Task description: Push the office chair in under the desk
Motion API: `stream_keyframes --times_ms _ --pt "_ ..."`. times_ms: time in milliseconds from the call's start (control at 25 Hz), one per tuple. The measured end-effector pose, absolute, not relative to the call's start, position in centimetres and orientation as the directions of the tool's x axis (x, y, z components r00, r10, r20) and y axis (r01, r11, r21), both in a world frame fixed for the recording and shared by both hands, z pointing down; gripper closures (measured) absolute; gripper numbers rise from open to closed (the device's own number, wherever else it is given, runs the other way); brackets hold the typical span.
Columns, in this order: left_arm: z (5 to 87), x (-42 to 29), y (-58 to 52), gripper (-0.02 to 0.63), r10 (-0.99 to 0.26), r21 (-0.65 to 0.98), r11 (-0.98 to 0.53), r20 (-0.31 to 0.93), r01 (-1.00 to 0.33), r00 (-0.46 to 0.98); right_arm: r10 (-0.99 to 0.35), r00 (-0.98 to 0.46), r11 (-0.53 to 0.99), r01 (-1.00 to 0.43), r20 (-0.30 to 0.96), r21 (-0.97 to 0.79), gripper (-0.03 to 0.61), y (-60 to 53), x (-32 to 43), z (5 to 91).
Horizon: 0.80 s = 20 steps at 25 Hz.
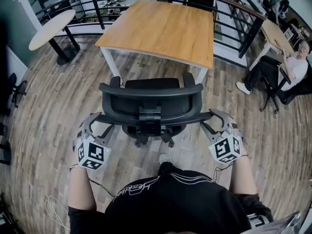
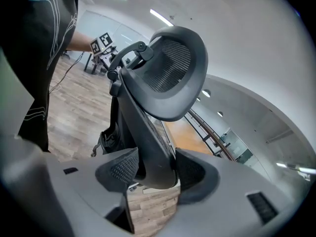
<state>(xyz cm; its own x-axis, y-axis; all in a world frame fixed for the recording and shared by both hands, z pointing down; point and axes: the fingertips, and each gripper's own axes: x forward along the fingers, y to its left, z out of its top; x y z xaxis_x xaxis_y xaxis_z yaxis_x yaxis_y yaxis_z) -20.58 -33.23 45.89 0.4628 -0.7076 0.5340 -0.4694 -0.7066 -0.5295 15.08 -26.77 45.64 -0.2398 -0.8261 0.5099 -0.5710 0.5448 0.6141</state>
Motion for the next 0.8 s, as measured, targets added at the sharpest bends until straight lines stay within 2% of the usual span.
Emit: stream_keyframes --times_ms 360,800 --pt "46.7 -20.9 -38.9 0.365 -0.719 -0.535 -0.695 0.544 -0.481 0.433 -0.821 -0.259 0.562 -0.524 0.509 0.640 0.330 -31.7 14.8 46.3" --pt "46.7 -18.4 -47.2 0.365 -0.725 -0.541 -0.688 0.544 -0.484 0.422 -0.852 -0.223 0.516 -0.509 0.473 0.690 0.334 -40.3 17.5 46.4"
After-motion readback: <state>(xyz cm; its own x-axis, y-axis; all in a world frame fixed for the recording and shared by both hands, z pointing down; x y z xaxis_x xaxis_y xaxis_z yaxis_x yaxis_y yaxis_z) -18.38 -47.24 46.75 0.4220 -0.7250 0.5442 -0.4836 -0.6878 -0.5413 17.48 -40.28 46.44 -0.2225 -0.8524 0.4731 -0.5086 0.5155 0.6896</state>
